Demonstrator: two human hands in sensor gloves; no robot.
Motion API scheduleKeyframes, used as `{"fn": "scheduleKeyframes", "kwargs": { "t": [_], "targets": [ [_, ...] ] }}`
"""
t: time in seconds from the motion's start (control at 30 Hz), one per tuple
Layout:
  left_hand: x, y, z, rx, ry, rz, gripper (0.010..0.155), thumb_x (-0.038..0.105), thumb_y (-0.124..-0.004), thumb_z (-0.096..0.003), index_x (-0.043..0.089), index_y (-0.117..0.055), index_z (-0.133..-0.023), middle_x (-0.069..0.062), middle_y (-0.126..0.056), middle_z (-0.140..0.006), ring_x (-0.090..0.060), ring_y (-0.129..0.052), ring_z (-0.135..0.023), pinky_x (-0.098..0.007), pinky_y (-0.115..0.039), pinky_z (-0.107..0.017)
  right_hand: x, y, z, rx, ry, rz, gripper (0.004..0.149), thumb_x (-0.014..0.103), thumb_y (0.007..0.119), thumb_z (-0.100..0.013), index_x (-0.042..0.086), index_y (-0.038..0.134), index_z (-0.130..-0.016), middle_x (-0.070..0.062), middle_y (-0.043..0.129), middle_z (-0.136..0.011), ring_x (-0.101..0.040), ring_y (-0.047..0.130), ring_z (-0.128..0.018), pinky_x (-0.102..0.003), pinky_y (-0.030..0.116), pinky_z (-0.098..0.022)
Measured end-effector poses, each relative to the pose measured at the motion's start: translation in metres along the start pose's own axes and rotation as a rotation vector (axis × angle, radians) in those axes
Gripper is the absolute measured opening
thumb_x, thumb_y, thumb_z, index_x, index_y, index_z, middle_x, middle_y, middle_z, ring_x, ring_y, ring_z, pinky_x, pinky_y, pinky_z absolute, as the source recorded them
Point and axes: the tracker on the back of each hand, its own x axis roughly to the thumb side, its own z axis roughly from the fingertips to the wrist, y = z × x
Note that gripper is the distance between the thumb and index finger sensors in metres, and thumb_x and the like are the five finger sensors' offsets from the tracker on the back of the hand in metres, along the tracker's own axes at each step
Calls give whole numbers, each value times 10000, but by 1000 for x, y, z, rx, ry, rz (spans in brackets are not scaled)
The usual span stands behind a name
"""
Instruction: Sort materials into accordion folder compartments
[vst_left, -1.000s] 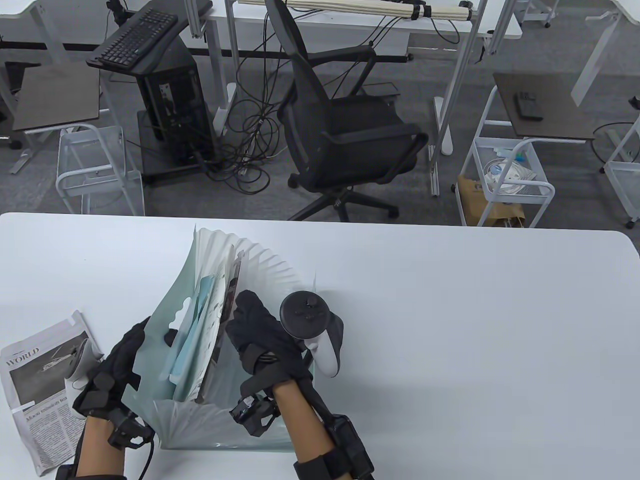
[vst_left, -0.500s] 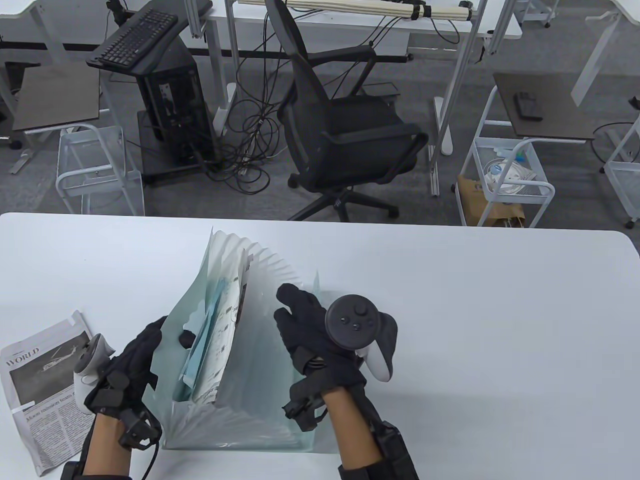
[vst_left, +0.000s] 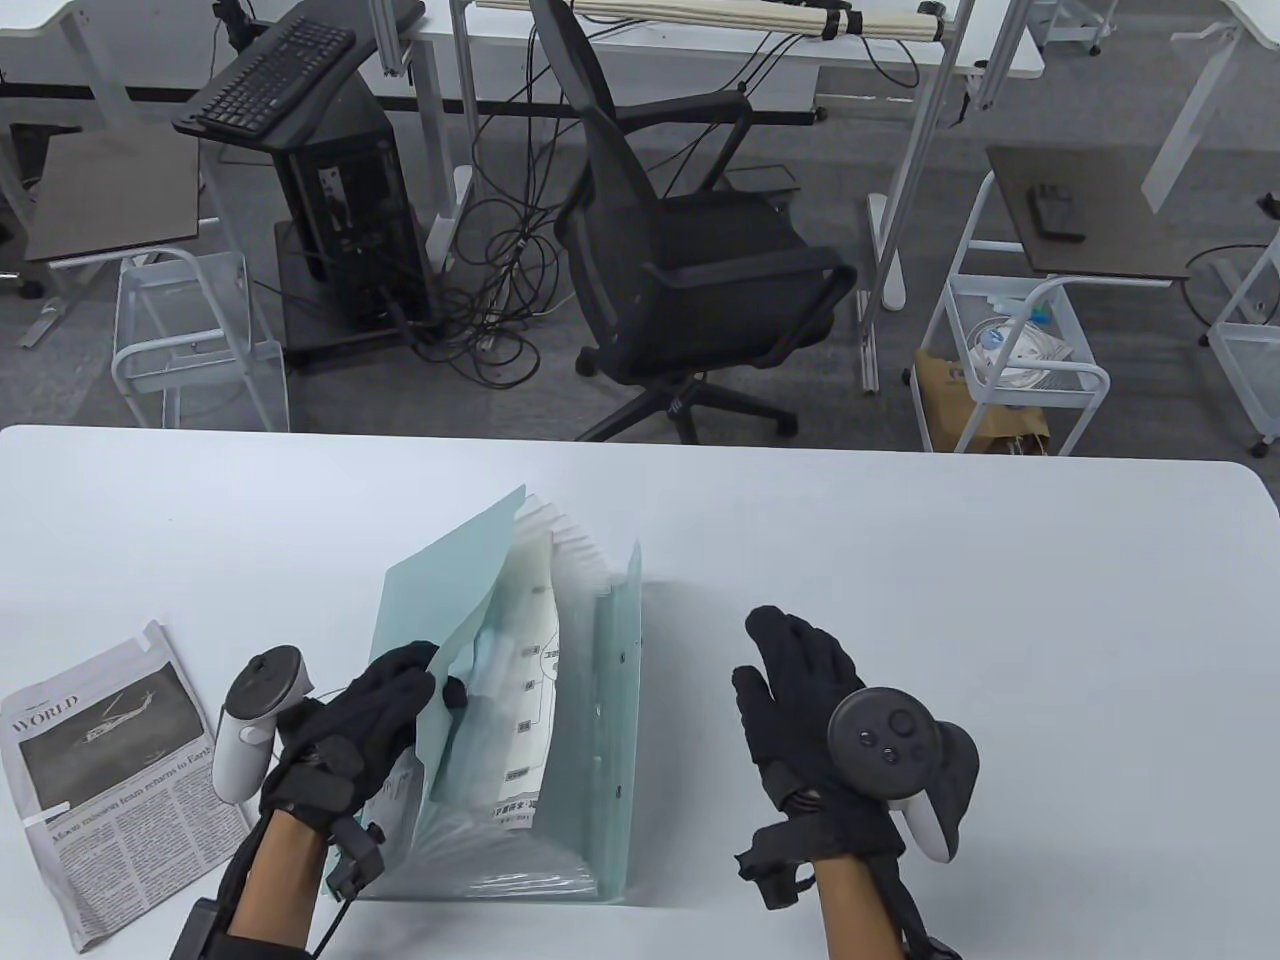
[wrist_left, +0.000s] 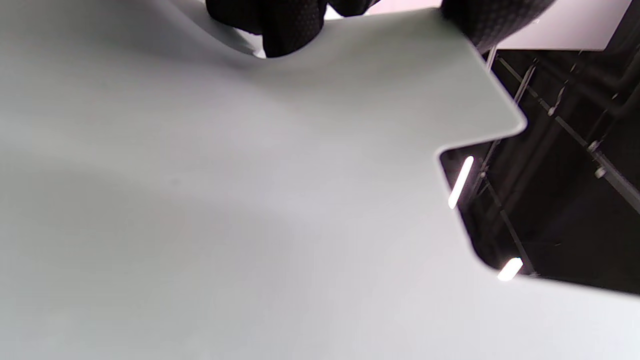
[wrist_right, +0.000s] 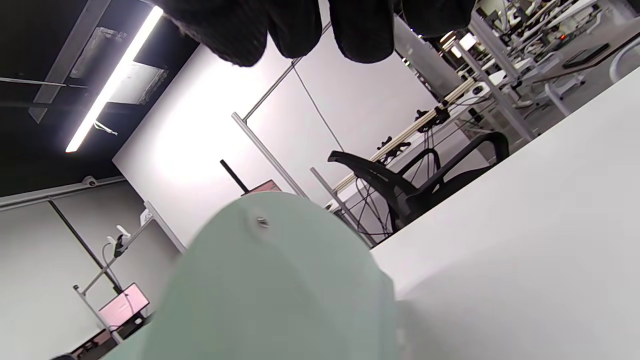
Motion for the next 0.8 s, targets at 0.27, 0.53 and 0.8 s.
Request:
{"fn": "scheduleKeyframes", "kwargs": {
  "t": [0.27, 0.53, 0.8],
  "targets": [
    [10, -25, -12, 64, 104, -200, 745, 572, -694, -528, 243, -340, -1096, -157, -665, -1029, -387, -432, -1058, -694, -313, -690, -44, 16, 17, -21, 33, 124, 550, 305, 655, -685, 142, 432, -1161, -287, 344, -1191, -660, 224, -992, -824, 194, -641],
    [11, -46, -28, 89, 198, -339, 772, 580, -749, -495, 237, -392, -1087, -161, -664, -1008, -393, -416, -1039, -701, -319, -667, -65, 33, 20, -35, 43, 212, 555, 307, 657, -681, 161, 422, -1161, -266, 306, -1202, -639, 151, -1004, -816, 152, -646],
    [5, -65, -44, 30, 291, -473, 753, 524, -731, -508, 218, -371, -1096, -158, -628, -1030, -374, -349, -1038, -677, -266, -689, -76, 49, 21, 65, 61, 248, 551, 300, 654, -683, 153, 424, -1162, -268, 301, -1202, -639, 164, -1001, -813, 145, -645]
  ]
}}
